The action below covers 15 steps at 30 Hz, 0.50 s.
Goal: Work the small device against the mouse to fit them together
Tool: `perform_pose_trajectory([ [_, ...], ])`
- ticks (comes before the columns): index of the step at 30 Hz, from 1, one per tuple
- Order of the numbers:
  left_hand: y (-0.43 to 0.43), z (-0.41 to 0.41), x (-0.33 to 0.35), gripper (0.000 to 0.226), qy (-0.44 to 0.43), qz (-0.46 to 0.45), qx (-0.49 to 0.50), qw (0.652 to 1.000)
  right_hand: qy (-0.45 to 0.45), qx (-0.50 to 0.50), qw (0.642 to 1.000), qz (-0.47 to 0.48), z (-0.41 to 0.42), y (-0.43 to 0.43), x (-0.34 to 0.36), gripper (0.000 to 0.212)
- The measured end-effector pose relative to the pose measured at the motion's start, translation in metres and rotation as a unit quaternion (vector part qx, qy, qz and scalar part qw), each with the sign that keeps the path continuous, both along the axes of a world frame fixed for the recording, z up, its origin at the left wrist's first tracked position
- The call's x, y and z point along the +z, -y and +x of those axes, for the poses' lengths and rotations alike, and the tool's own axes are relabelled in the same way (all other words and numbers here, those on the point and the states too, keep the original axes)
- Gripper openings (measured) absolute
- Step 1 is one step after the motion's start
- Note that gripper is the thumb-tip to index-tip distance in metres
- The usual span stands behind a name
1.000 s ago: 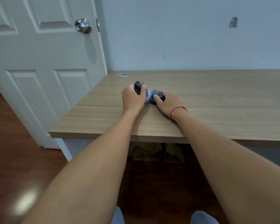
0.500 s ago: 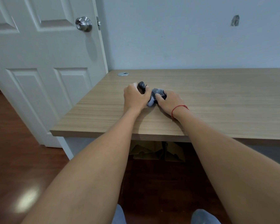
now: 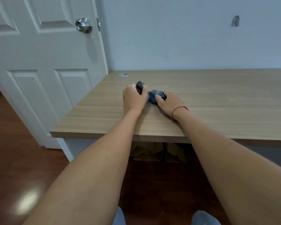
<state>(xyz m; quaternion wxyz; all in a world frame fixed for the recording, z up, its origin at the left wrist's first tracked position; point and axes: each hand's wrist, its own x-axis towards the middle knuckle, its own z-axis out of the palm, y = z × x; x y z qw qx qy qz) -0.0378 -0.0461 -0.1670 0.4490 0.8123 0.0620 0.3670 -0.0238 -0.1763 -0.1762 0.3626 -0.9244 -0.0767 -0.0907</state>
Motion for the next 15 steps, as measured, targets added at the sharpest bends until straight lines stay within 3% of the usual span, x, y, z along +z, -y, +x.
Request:
perform_pose_trajectory([
  [5,0.0003,-0.0044,0.0042,0.031,-0.014,-0.073,-0.005,0.997,-0.011,-0.001,1.0,0.021,-0.0015,0.0009,0.0012,0.047],
  [8,-0.0008,-0.004,0.0043,0.03,-0.021,-0.108,-0.007,0.994,-0.009,0.006,1.0,0.021,-0.0001,0.0018,0.0007,0.039],
  [11,-0.003,-0.0019,0.0025,0.033,-0.02,-0.093,0.002,0.995,-0.002,0.011,1.0,0.01,-0.0003,0.0022,0.0005,0.028],
  [15,-0.0055,0.0003,0.0001,0.026,-0.014,-0.049,0.022,0.998,0.014,0.01,0.999,-0.031,-0.0024,0.0009,0.0004,0.032],
])
